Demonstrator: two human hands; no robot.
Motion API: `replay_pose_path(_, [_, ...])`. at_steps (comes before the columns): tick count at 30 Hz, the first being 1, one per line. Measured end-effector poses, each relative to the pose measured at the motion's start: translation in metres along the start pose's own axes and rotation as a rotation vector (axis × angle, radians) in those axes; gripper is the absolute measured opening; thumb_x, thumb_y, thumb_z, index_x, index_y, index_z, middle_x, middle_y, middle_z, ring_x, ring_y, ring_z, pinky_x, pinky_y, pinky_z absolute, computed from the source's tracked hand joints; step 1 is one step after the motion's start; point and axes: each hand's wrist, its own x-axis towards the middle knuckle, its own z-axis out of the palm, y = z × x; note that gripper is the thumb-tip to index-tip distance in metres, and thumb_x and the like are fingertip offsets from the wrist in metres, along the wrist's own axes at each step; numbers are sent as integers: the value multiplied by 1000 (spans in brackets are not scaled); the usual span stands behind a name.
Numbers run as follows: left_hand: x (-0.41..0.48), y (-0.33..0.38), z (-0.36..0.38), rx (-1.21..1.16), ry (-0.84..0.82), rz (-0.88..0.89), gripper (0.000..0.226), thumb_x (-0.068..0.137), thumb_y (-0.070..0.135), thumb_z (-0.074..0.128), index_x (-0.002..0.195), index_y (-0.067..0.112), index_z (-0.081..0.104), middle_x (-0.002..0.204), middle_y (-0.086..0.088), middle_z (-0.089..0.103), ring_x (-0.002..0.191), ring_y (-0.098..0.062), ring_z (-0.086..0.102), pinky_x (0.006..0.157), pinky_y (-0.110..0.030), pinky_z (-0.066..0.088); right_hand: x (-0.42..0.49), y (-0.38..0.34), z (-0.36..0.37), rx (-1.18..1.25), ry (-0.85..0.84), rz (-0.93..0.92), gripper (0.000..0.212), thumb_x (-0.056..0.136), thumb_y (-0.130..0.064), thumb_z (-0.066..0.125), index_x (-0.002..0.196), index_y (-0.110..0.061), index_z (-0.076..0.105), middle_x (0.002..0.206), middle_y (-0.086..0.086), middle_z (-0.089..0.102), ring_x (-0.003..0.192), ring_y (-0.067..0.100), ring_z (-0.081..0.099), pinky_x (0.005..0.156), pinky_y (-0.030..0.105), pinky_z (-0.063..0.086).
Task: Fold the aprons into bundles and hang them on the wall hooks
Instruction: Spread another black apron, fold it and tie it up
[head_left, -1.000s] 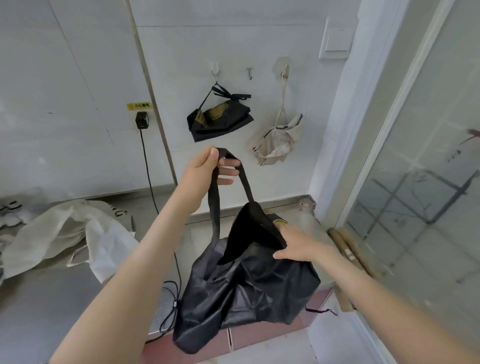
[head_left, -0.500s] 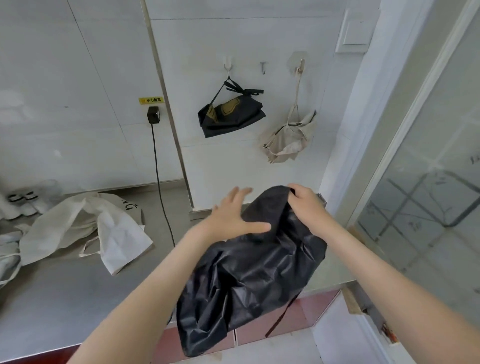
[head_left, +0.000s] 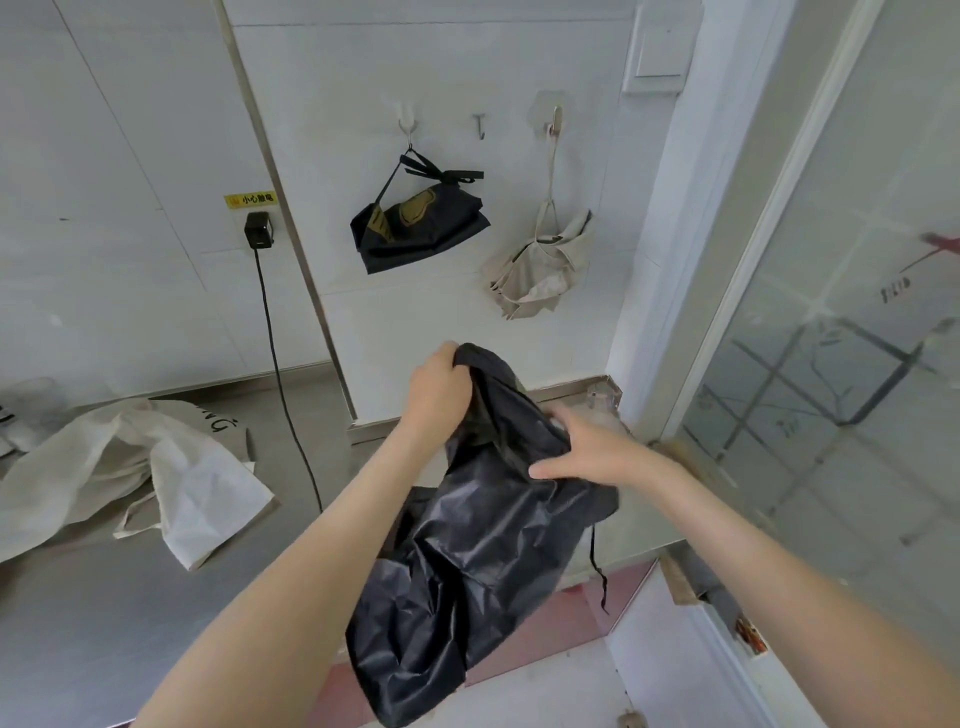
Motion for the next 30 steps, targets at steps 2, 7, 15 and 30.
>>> replay_pose_path(2, [2, 3, -5, -47, 24, -12, 29, 91, 1, 29, 101, 9, 54, 88, -7, 55, 77, -22, 47, 64, -32, 36, 0, 19, 4, 69, -94, 118, 33, 84, -40, 69, 114, -27, 61, 108, -11, 69, 94, 9, 66, 81, 19, 50])
replay_pose_path(7, [2, -6, -22, -270, 206, -77, 15, 88, 11, 42, 82, 0, 50, 71, -7, 40, 66, -16, 35, 57, -29, 26, 4, 53, 6, -184, -90, 323, 28, 92, -40, 59, 90, -14, 51, 88, 0, 57, 71, 12, 53, 61, 24, 38])
replay_pose_path(15, [12, -34, -63, -193, 248, -102, 29, 81, 19, 57, 60, 17, 36, 57, 0, 36, 59, -20, 36, 54, -31, 24, 10, 65, -27, -181, 361, 406, 45, 96, -46, 47, 80, -5, 55, 79, 11, 60, 64, 26, 61, 51, 25, 39])
replay_pose_path(30, [-10, -69, -90, 322, -732, -432, 48, 79, 34, 74, 124, 29, 57, 117, 4, 65, 104, -22, 63, 97, -39, 49, 21, 22, -69, 302, 532, 282, 24, 99, -36, 37, 90, -17, 47, 64, 5, 40, 38, 15, 32, 39, 17, 22])
